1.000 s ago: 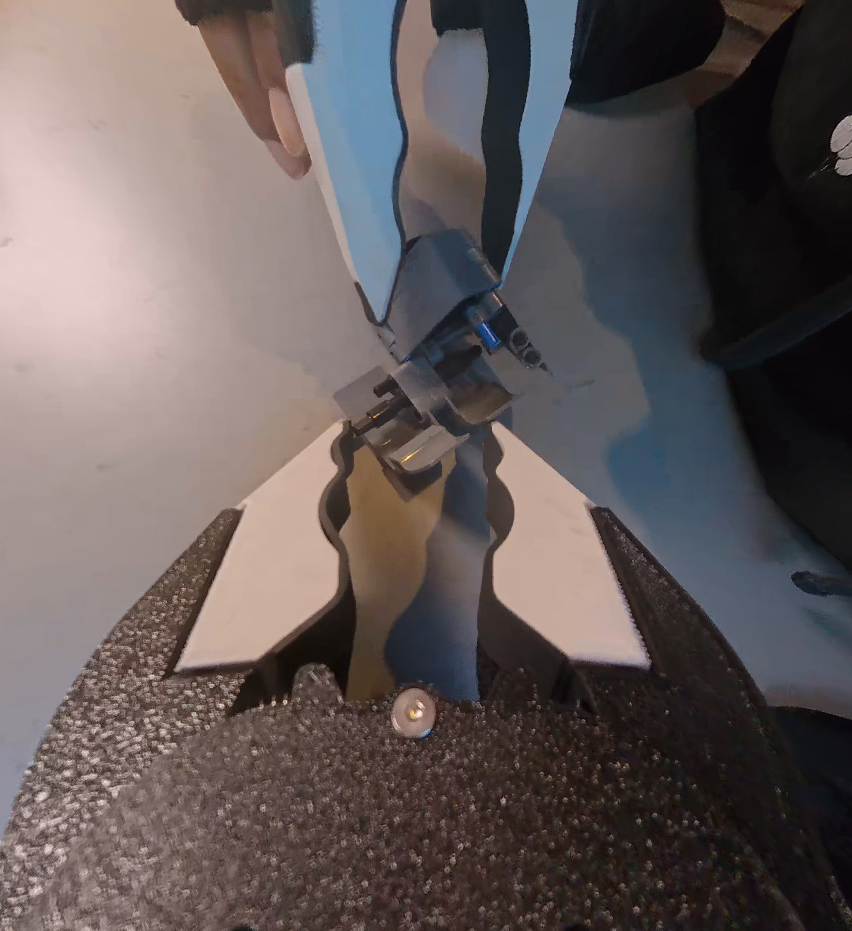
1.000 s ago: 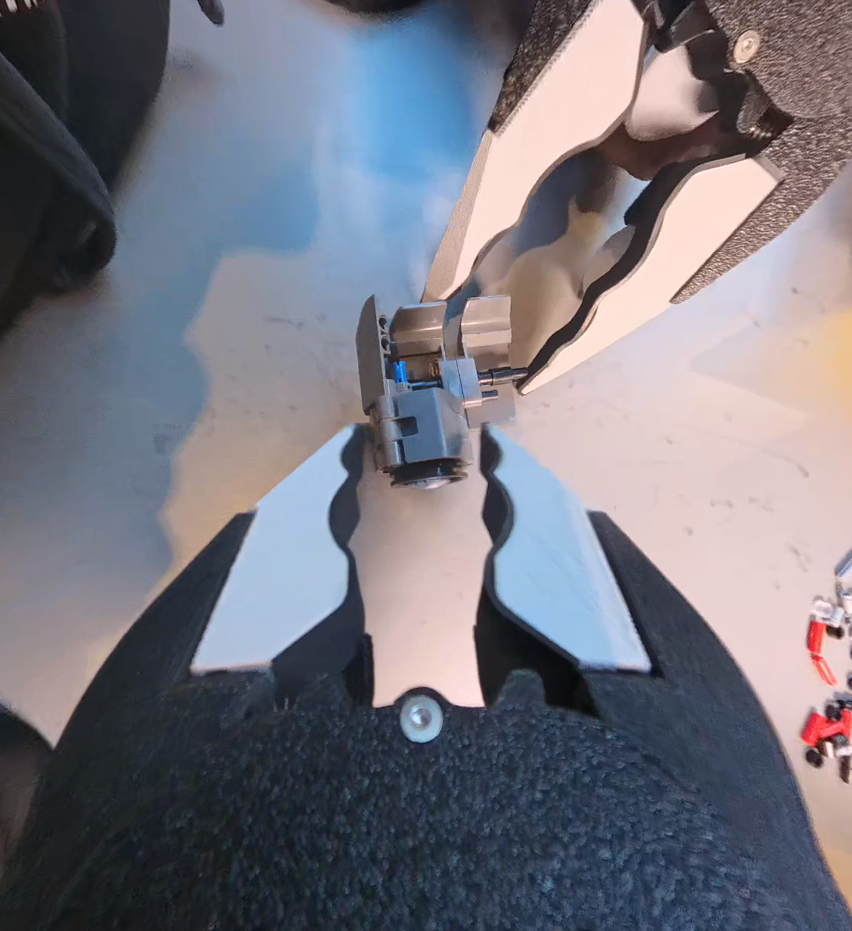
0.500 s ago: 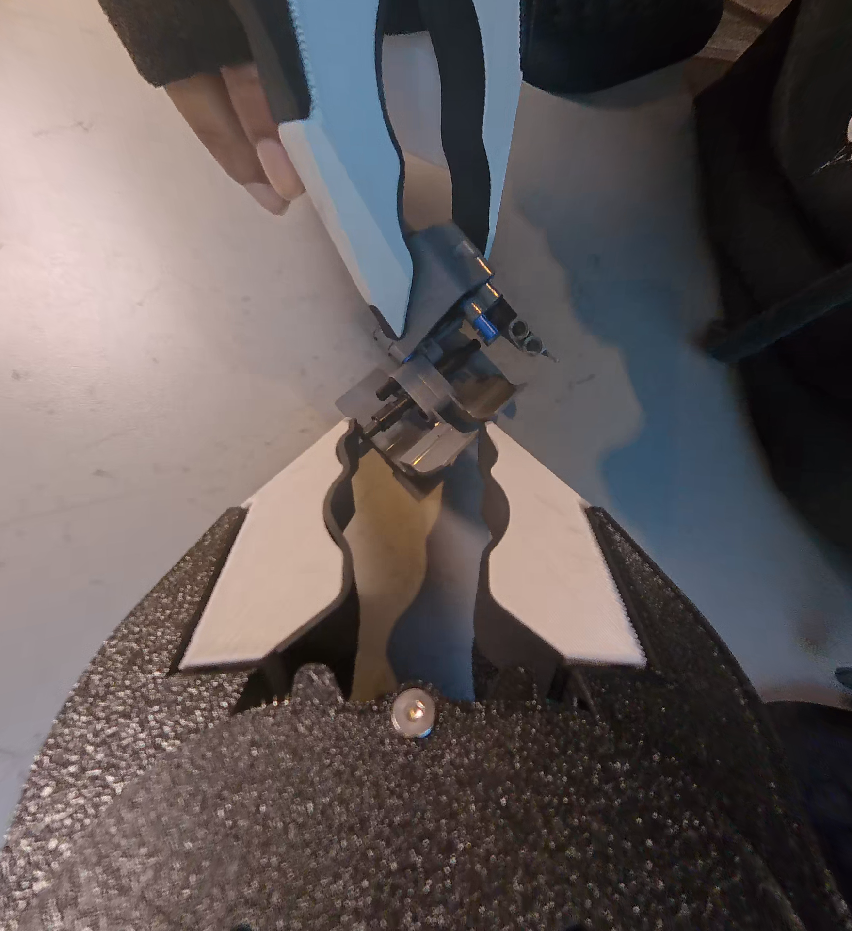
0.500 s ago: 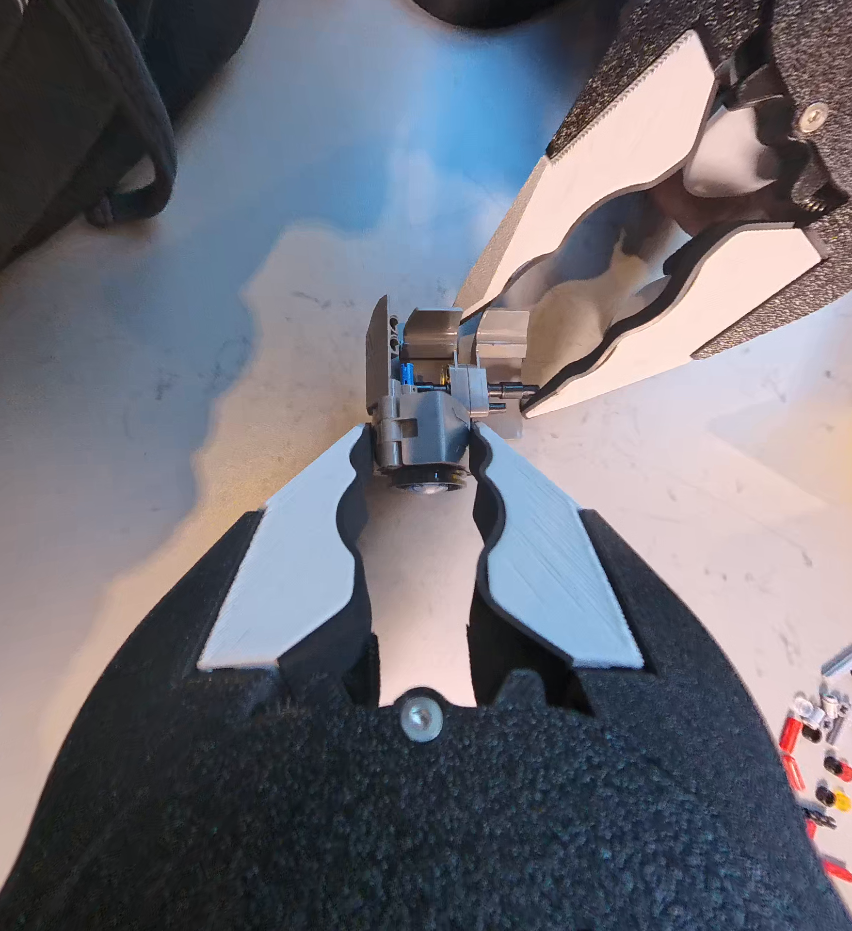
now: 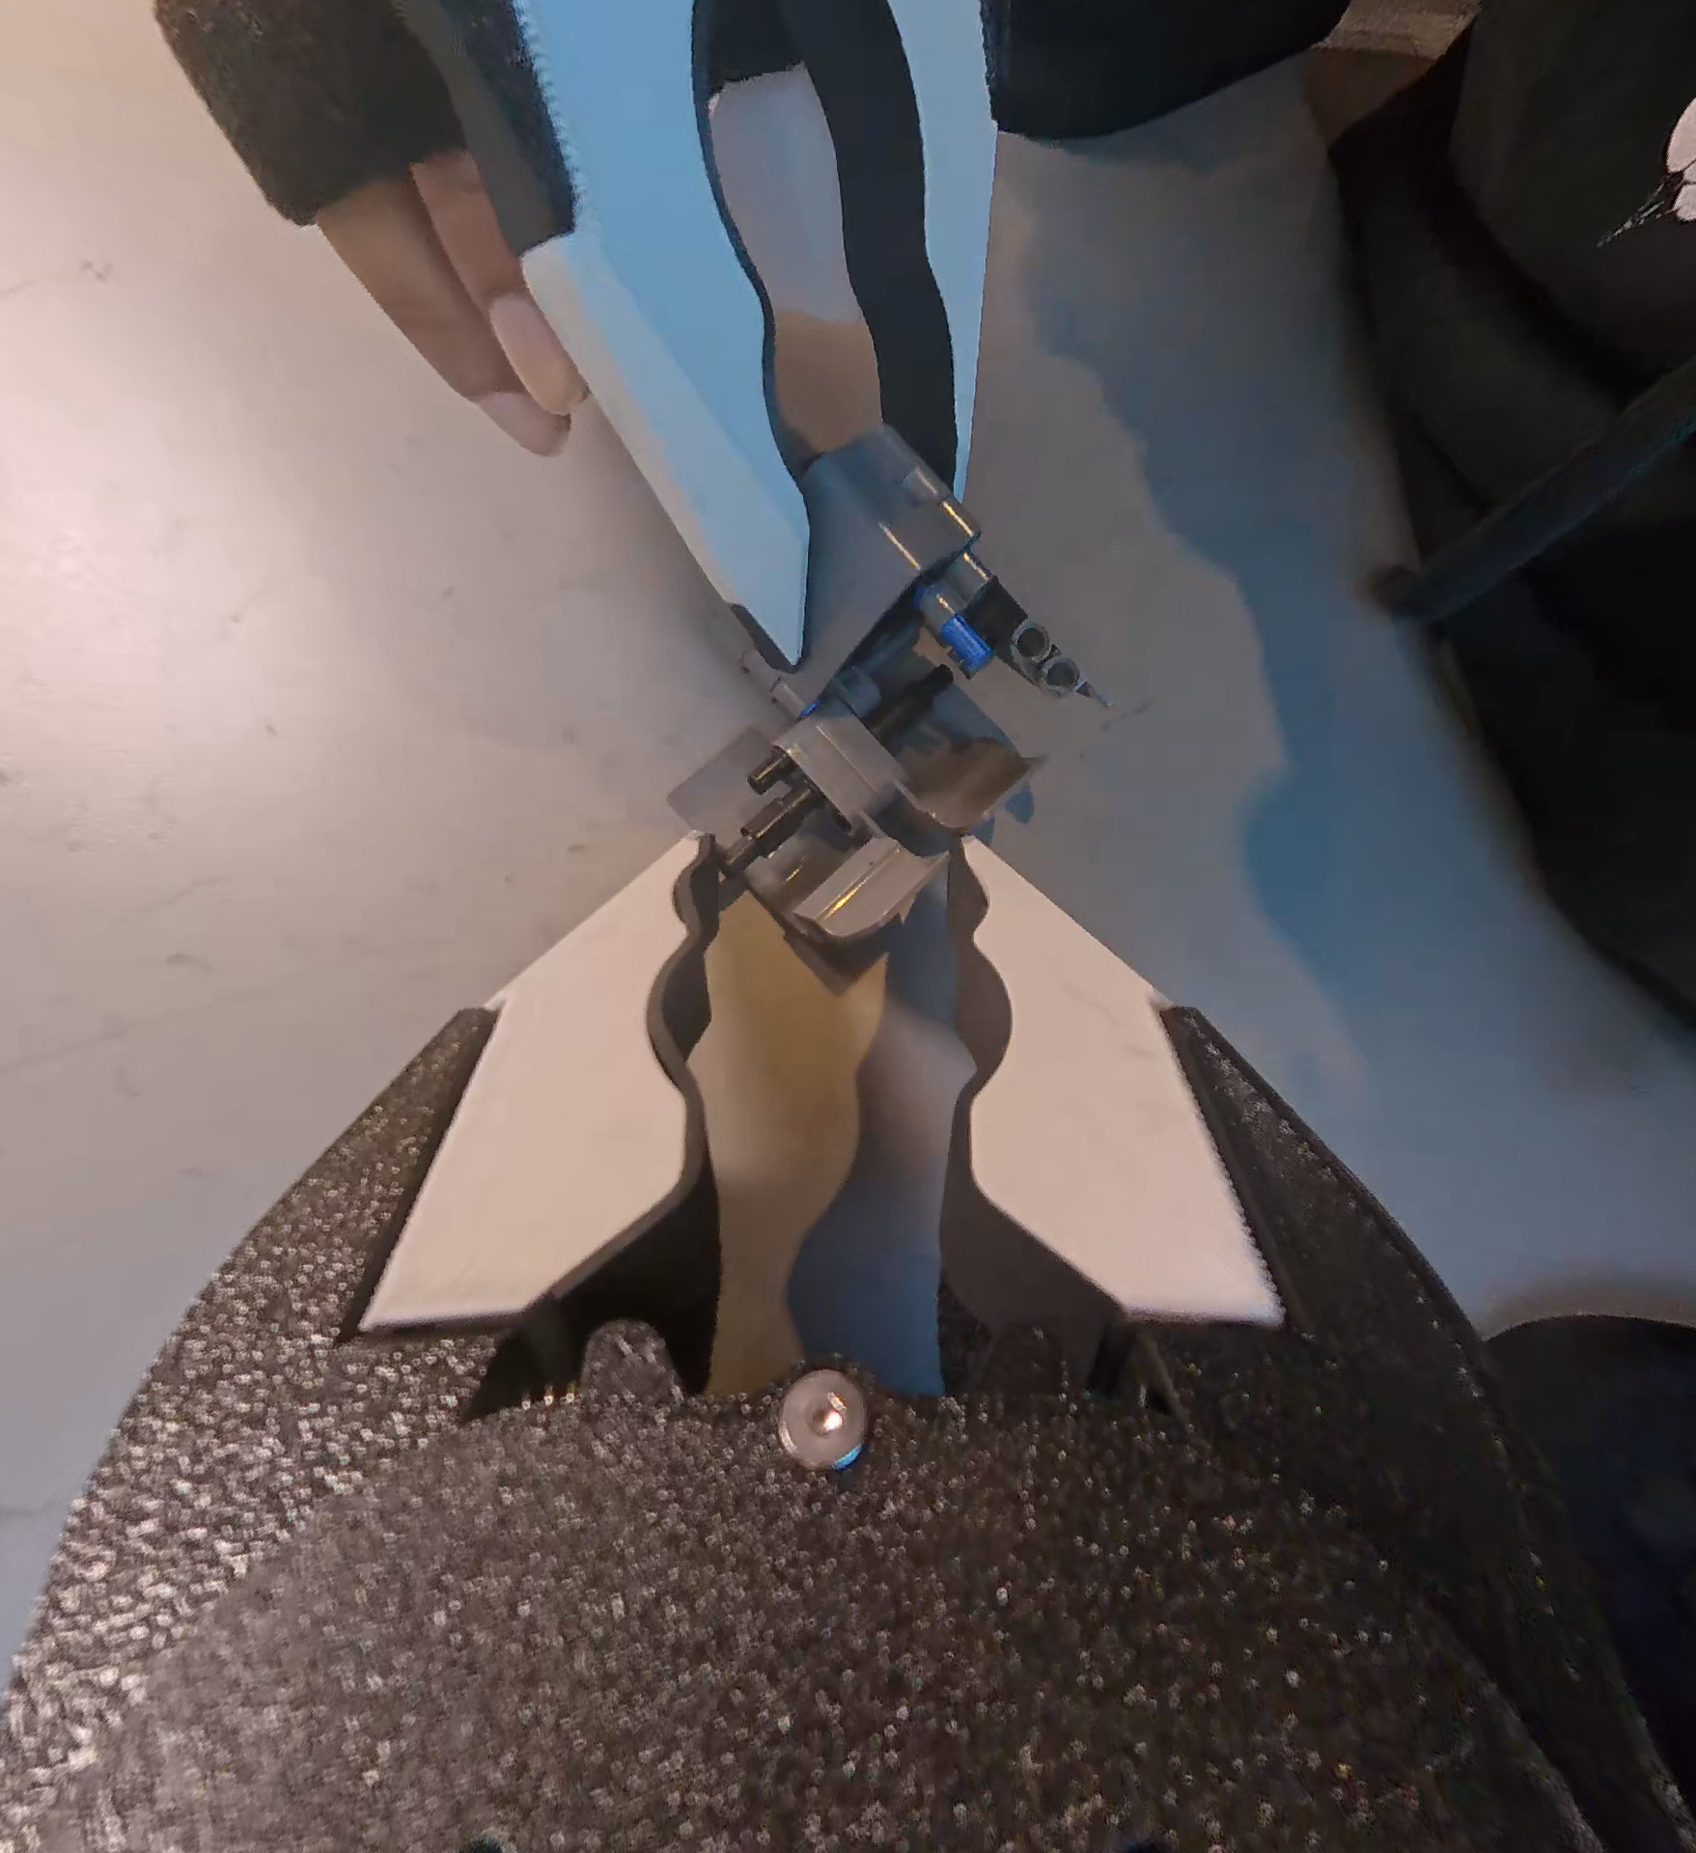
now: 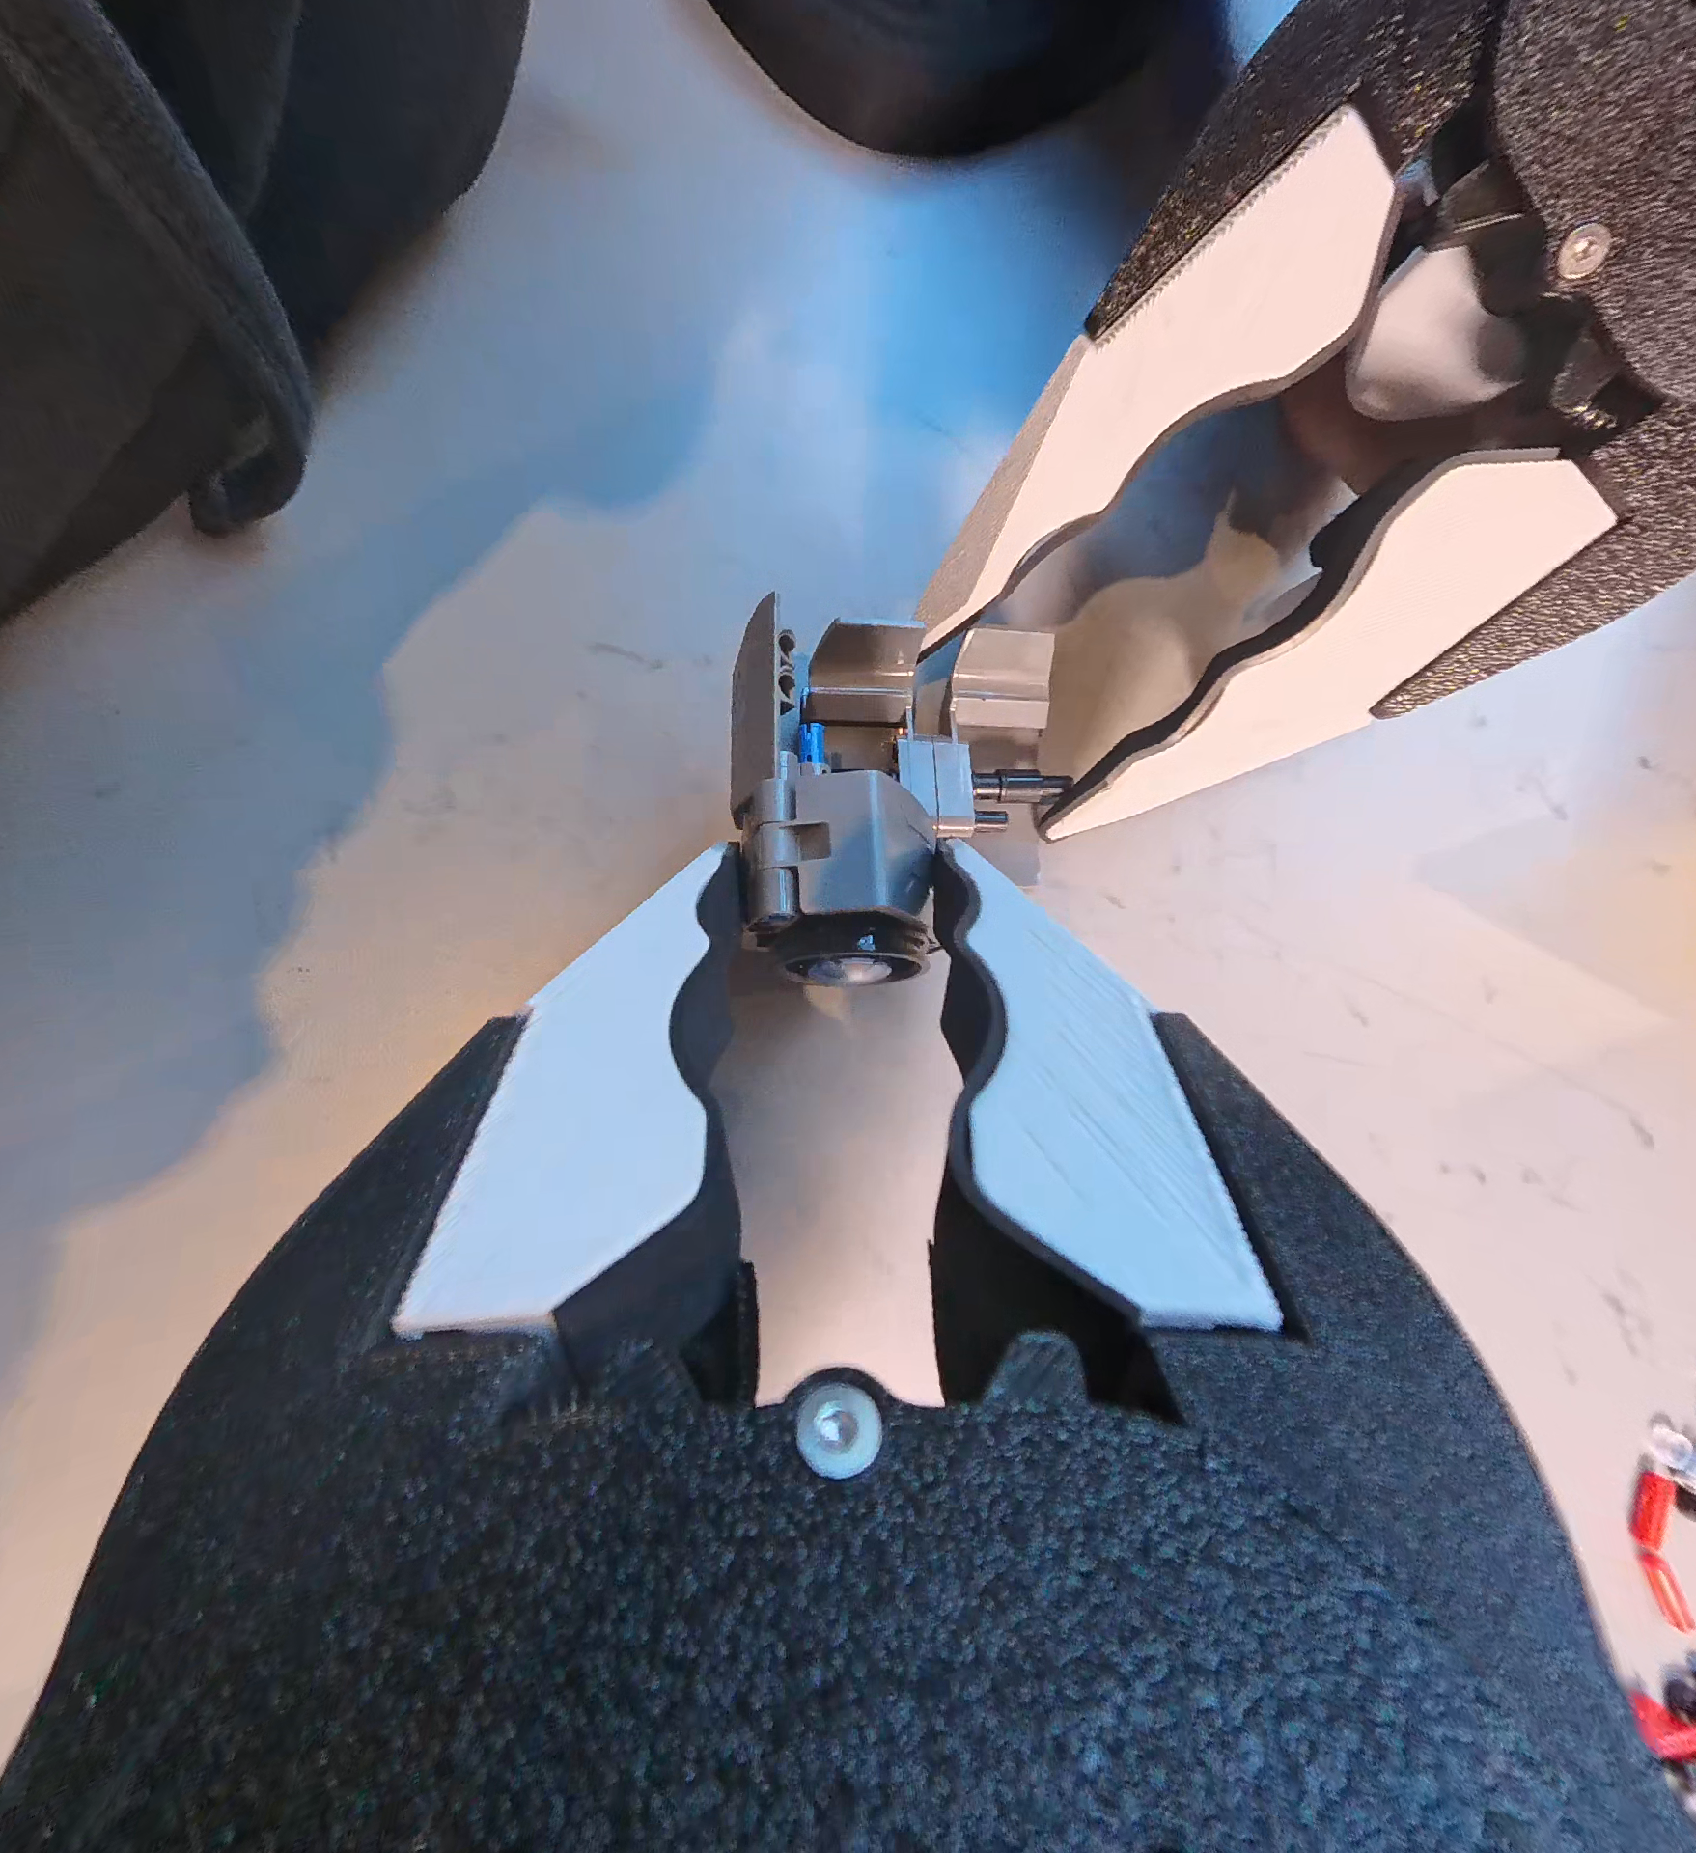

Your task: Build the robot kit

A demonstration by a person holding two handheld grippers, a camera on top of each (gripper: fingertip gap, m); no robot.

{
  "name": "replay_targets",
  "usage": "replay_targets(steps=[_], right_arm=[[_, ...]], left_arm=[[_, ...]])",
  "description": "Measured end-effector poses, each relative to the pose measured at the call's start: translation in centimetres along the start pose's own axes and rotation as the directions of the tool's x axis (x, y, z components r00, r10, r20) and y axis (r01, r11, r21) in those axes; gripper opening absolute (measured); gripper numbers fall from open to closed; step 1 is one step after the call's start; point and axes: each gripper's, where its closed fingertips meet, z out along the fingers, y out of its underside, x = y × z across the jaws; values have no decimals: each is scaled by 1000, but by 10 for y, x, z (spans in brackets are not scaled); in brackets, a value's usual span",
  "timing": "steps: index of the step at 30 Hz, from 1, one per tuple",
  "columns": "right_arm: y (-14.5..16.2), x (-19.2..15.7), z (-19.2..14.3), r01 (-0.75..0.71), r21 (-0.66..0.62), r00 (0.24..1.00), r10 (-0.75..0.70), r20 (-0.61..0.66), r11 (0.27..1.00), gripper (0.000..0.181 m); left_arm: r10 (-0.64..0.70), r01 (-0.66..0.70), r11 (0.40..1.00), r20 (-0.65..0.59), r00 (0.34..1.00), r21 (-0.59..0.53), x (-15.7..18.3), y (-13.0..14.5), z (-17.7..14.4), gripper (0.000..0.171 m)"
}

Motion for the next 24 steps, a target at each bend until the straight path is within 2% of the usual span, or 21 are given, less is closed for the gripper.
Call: replay_targets(steps=[9,13,16,24], right_arm=[[-2,-3,2,0,15,1000,0,-13,1000,37],[3,4,-1,-9,-7,999,9,-37,1000,38],[8,15,-4,-45,-12,994,44,-98,999,38],[8,17,-3,-78,33,985,82,-152,996,38]], left_arm=[[22,-22,1000,-8,1000,-1,4,1,0,44],[16,-16,1000,58,998,6,-8,2,-4,43],[-8,7,1000,121,993,10,-21,5,-10,34],[-9,5,1000,138,990,29,-25,2,-12,28]])
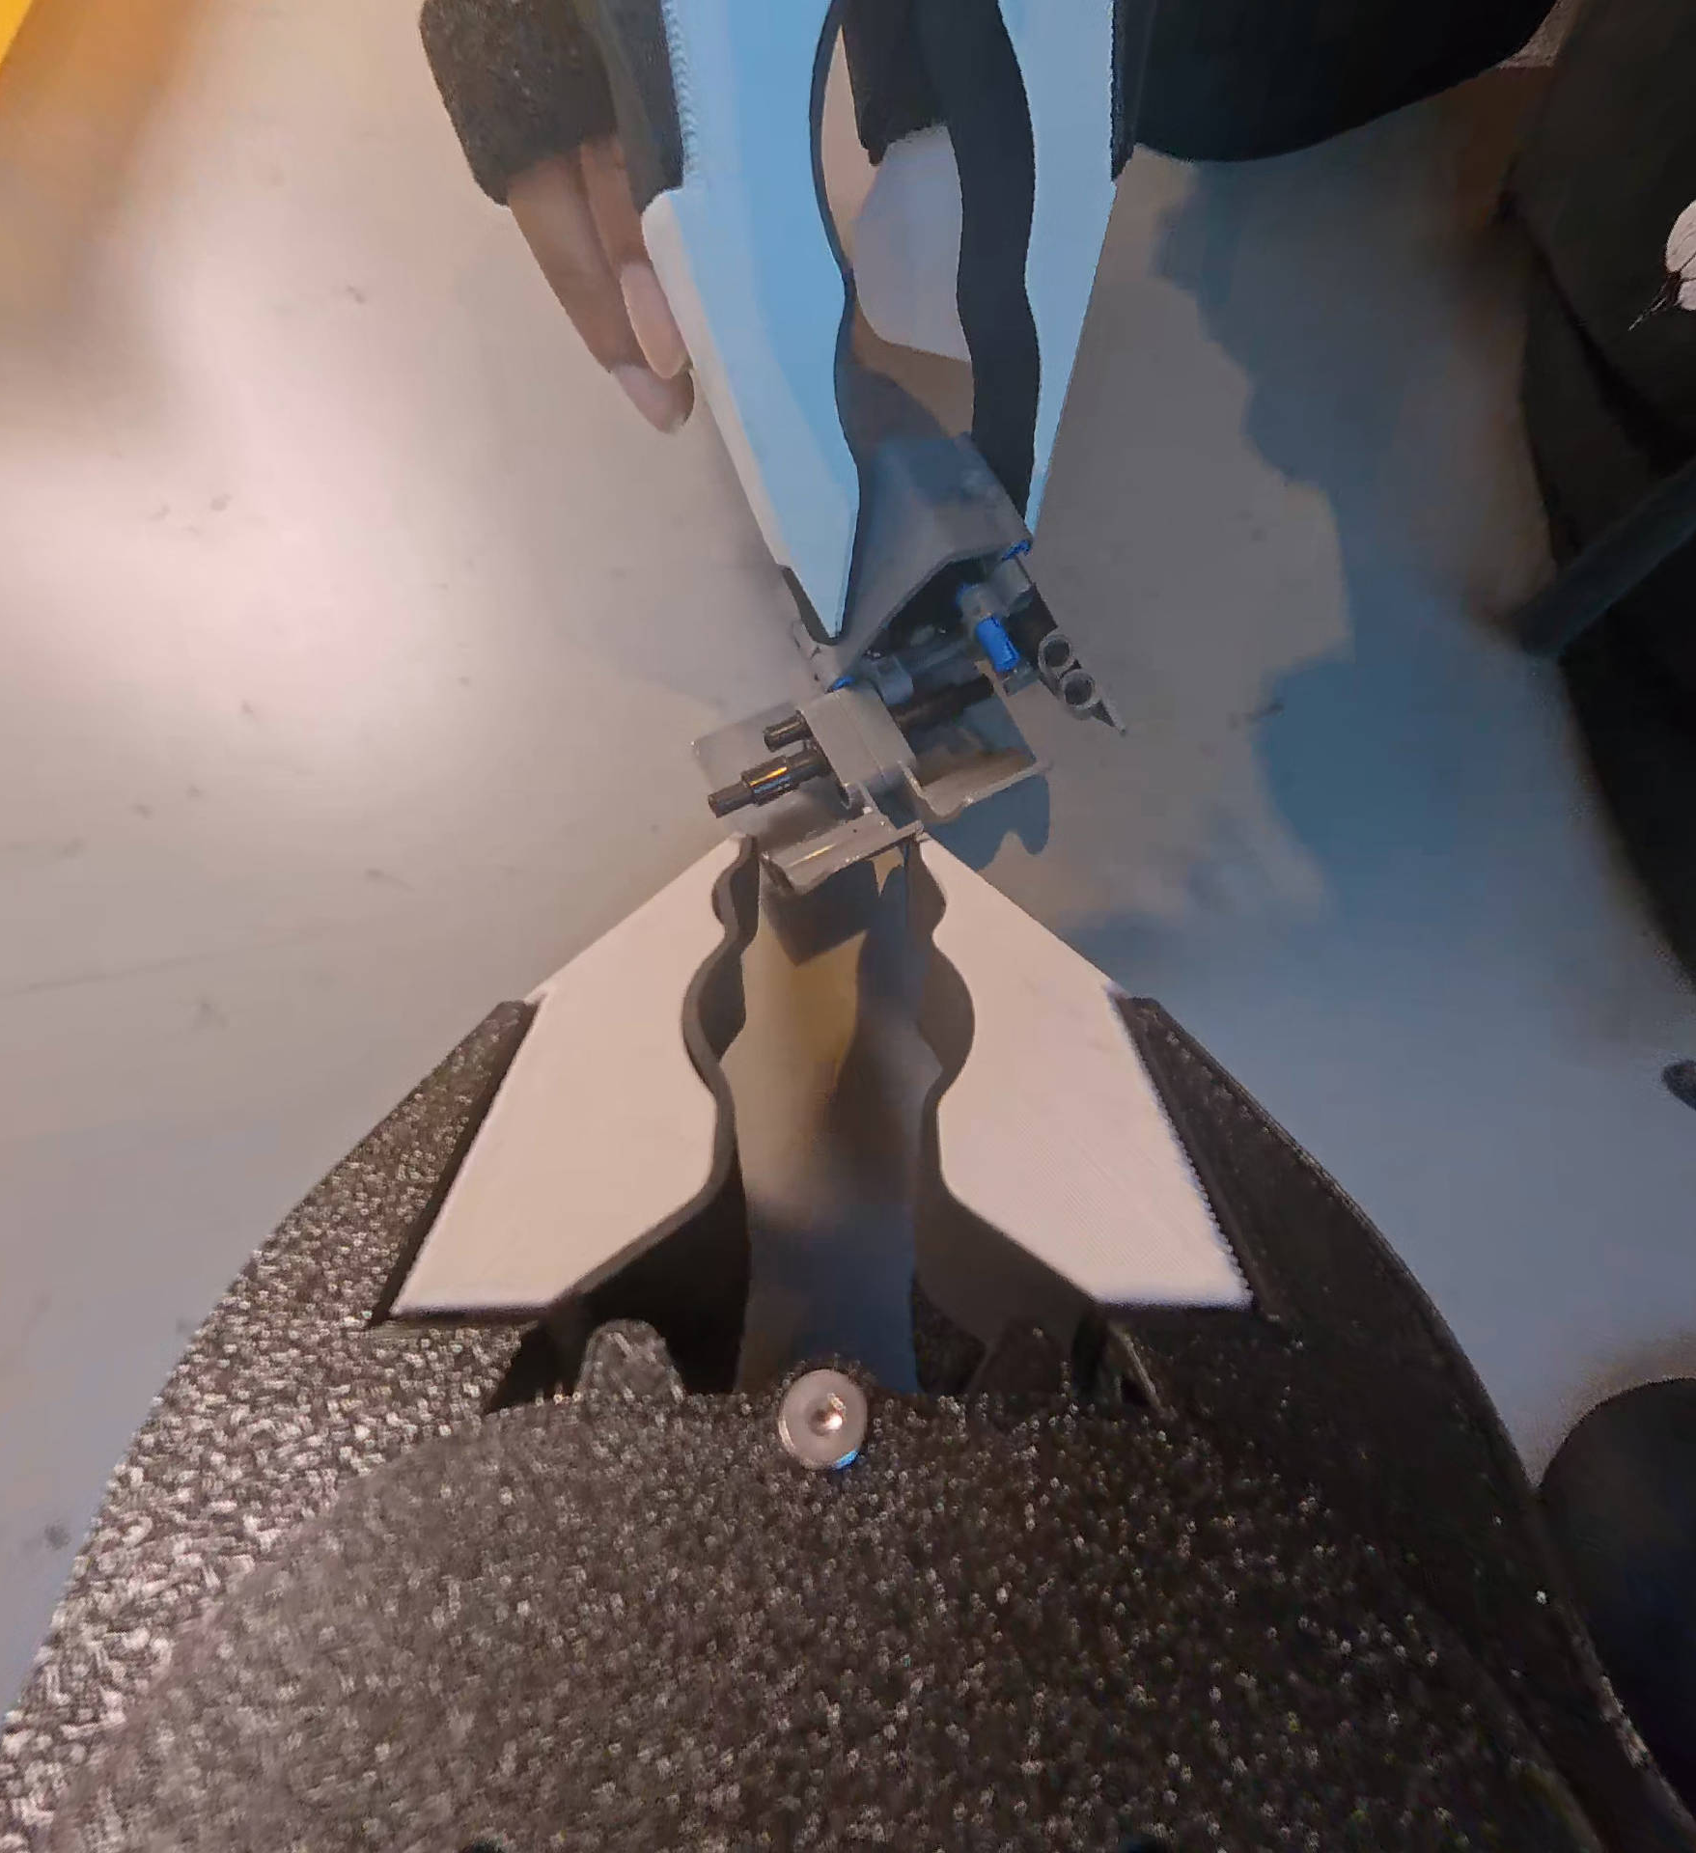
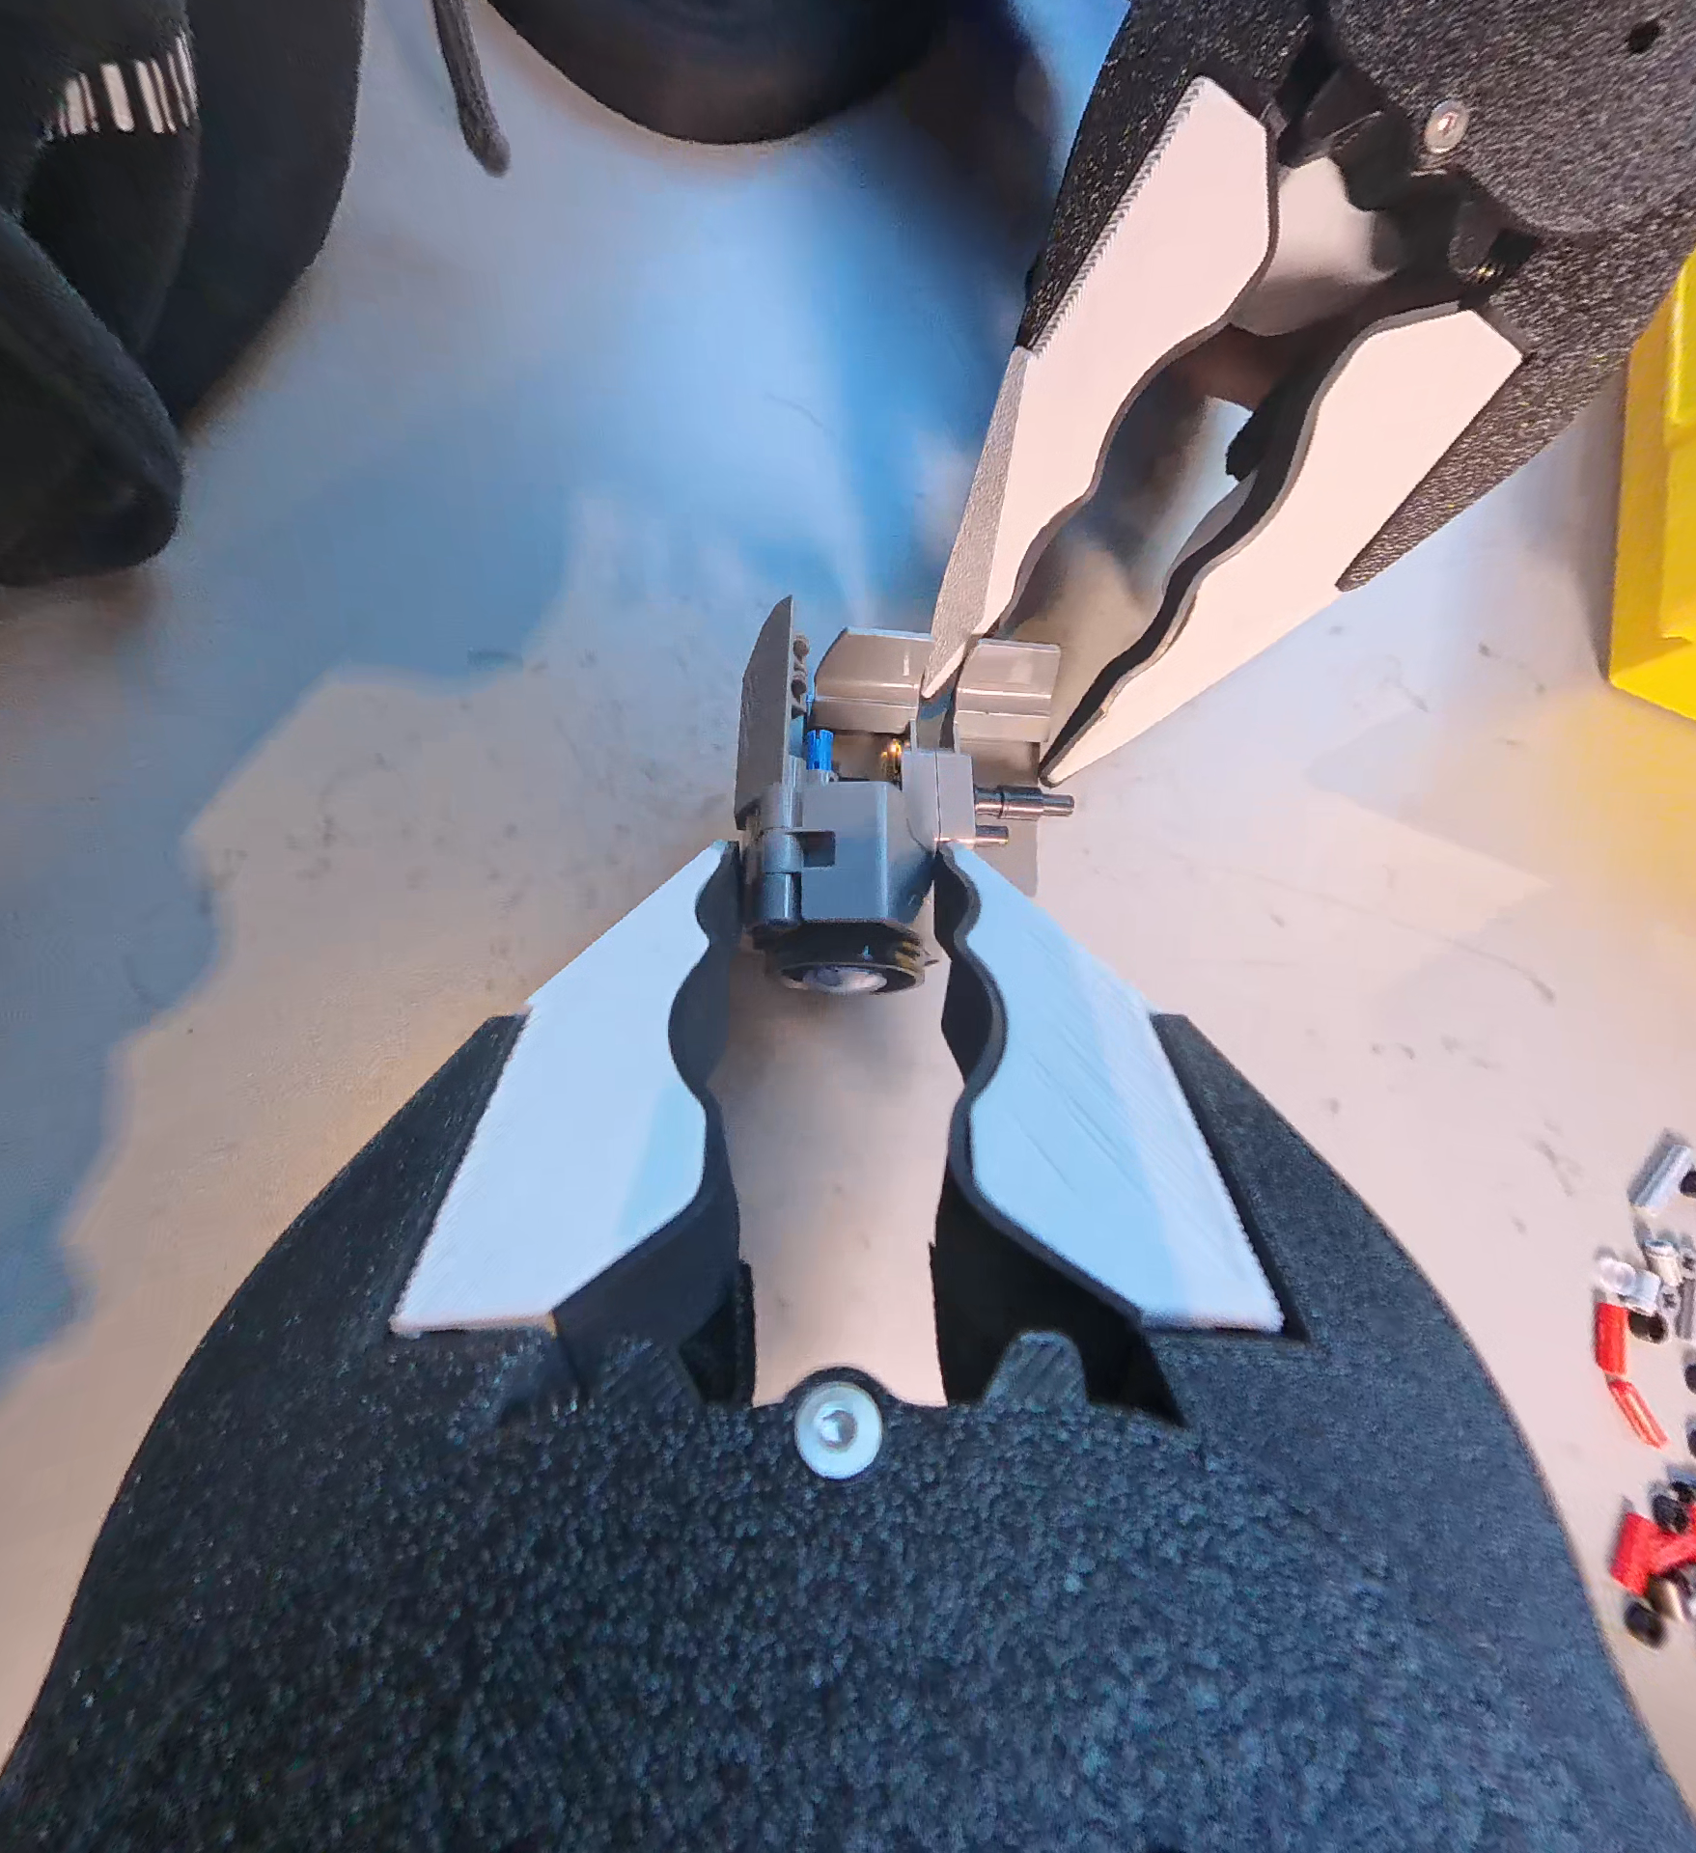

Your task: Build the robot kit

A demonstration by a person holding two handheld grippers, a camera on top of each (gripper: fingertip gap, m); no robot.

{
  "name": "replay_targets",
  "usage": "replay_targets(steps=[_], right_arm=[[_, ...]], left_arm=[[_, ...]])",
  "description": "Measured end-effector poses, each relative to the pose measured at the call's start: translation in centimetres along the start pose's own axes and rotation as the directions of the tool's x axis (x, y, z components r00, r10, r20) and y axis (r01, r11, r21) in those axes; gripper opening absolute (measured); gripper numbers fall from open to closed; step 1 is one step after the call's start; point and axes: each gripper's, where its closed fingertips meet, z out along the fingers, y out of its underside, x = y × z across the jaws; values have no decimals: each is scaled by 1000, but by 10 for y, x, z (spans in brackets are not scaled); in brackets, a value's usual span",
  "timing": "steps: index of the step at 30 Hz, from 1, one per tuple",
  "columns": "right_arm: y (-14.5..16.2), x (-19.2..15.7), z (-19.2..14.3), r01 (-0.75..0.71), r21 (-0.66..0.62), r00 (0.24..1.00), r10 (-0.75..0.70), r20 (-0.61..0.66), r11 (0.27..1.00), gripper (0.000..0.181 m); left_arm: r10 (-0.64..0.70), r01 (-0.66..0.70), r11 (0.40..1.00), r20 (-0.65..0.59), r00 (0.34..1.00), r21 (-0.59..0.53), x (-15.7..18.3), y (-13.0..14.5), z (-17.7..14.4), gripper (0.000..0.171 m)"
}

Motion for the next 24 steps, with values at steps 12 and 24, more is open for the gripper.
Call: replay_targets(steps=[12,24], right_arm=[[6,5,-5,10,-1,1000,-10,23,1000,46],[47,14,-47,-238,-124,940,195,-281,963,60]], left_arm=[[24,-24,999,-10,1000,22,4,-3,-5,16],[67,-65,997,-51,996,32,29,-15,-4,6]])
